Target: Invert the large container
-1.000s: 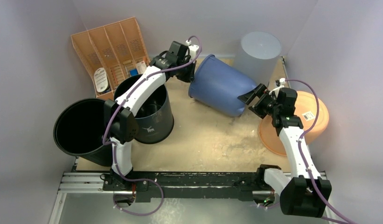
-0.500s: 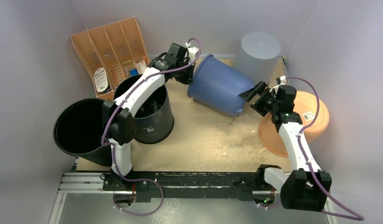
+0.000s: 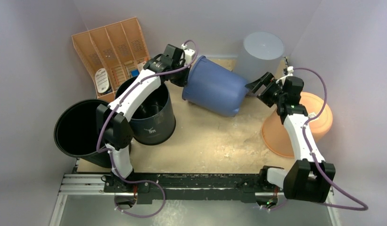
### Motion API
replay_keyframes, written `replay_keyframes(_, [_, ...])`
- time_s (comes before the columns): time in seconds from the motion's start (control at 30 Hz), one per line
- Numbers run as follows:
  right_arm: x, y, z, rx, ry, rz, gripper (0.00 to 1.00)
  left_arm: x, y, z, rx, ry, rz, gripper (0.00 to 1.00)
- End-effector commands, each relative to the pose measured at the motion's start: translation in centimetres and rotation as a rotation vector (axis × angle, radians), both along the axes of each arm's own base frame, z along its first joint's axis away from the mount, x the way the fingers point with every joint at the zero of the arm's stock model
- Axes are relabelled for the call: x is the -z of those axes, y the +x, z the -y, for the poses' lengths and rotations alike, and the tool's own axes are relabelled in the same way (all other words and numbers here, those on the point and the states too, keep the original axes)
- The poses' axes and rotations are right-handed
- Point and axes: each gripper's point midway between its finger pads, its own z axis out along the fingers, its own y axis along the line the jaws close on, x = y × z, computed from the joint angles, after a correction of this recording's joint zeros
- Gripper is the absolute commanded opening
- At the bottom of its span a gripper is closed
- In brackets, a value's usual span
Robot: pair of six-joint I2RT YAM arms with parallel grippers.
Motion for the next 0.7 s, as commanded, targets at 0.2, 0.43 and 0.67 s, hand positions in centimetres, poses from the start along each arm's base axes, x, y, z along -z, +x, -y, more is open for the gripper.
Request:
replay_keyframes(0.2, [-1.9, 4.4, 0.0, -0.122, 0.024, 0.105, 1.00, -2.2, -0.4, -0.4, 0.012, -0.033, 0.053, 0.00])
replay_keyframes(0.43, [-1.8, 5.8, -0.8, -0.210, 0.032, 0.127, 1.00, -3.0, -1.4, 0.9, 0.066, -0.107, 0.034, 0.00])
replay_keyframes(0.67, [-1.0, 5.3, -1.6, -0.260, 0.059, 0.123, 1.00, -2.7, -1.3, 1.6, 0.078, -0.129, 0.017, 0.00])
